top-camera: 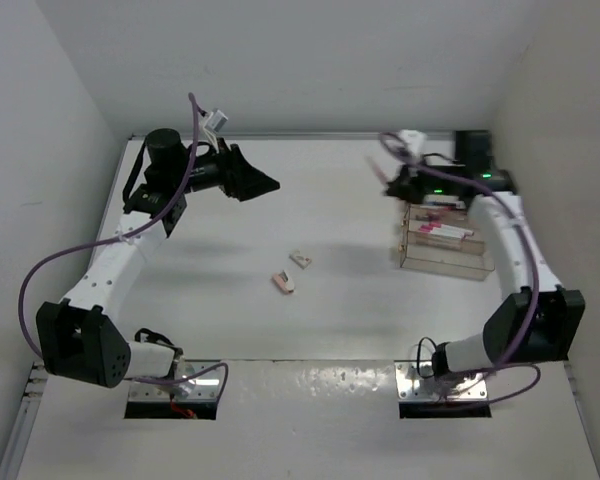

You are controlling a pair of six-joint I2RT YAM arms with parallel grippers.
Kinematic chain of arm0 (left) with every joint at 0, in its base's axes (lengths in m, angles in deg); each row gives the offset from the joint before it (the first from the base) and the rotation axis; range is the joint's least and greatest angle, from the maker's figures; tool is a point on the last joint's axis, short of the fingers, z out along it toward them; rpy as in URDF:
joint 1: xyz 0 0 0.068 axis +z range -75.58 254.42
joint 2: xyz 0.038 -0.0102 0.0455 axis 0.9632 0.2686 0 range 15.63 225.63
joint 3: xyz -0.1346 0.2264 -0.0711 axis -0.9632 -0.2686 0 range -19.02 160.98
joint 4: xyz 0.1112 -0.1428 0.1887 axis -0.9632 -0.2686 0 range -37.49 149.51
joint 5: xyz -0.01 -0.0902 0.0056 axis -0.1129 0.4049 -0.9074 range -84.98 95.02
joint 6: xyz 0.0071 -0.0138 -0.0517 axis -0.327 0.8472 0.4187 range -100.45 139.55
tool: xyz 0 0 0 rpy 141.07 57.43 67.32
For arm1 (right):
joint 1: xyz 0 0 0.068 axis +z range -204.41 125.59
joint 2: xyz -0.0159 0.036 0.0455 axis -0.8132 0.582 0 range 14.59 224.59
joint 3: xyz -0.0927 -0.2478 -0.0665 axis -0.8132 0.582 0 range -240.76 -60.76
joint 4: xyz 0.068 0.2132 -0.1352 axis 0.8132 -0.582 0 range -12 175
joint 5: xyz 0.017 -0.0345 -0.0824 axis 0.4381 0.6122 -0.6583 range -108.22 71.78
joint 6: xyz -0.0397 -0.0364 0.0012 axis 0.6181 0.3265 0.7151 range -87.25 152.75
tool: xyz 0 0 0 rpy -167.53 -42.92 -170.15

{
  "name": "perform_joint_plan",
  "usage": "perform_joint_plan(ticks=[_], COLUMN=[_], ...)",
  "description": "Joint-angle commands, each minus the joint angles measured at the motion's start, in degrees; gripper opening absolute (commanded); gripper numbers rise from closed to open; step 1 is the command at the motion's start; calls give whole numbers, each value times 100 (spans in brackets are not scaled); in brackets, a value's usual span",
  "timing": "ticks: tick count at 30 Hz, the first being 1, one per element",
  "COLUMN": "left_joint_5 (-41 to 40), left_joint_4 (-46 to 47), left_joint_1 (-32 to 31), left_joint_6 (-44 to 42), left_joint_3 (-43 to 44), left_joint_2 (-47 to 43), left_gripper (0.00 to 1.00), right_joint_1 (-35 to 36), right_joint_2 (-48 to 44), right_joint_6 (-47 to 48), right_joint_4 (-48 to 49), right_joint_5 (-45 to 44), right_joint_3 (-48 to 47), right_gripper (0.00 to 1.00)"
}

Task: Sort the stationery into containers
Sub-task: Pass the stationery from the left arm to the right, then place the stationery into the container

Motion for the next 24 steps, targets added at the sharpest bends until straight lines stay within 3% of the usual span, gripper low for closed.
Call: perform_joint_plan(ticks=[1,4,7,15,24], left_joint_5=[-216,-260,-269,-339,-383], left_joint_4=[-616,-538,-423,-387,-458], left_joint_1=[6,-38,-73,-99,-55], left_joint_6=[-827,-845,-784,-792,-872], left_joint_3=[-158,-316,-422,-554,-580], left_joint_2=[49,190,330,427,507], left_gripper=[100,100,100,100,100], right_joint_1=[-1068,-1799,-2414,-2583,-2512], right_joint_2=[133,836,1232,1945,2771], right_joint_6=[3549,5078,5611,5657,5973], right_joint_4=[-1704,-2426,-1903,-884,-539], right_joint_5=[-626,-1021,-1426,-1892,-2428], right_joint_3=[-2,-617,-671,-680,-1137], right_gripper=[0,0,0,0,1])
